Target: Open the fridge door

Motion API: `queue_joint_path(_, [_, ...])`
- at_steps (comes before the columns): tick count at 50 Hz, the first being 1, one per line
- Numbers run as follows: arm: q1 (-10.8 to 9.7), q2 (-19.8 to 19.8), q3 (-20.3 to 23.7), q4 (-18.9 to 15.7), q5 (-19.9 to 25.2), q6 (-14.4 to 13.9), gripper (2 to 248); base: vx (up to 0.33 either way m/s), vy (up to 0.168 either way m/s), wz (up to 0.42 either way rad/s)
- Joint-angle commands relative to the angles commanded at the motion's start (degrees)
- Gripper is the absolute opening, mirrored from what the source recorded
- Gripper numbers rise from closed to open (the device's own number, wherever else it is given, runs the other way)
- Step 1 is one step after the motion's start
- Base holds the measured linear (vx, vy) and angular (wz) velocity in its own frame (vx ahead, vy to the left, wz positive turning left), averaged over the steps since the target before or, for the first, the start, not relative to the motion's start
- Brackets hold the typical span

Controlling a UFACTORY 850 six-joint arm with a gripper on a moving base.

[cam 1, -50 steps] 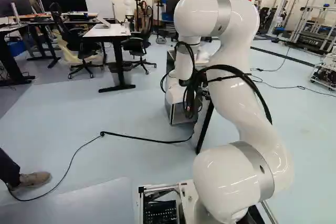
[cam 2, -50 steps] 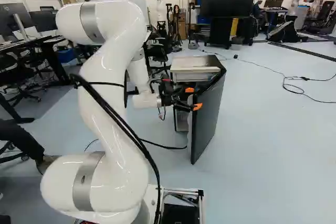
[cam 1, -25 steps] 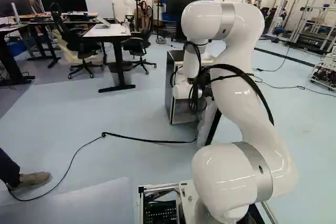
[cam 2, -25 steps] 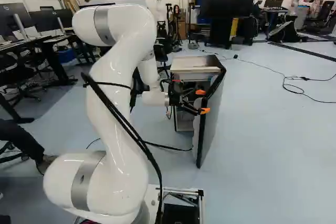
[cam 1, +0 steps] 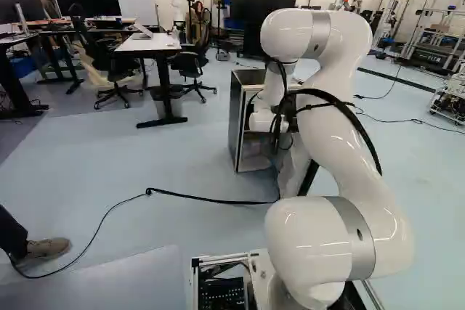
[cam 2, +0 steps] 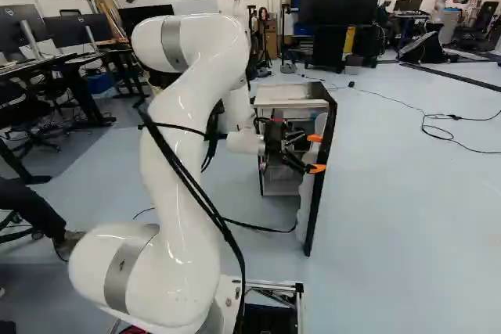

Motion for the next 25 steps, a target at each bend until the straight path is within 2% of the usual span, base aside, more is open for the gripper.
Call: queue_joint_path(25, [-5.6, -3.1, -6.7, 2.3, 1.2, 0.0, 247, 0.0, 0.0, 0.0])
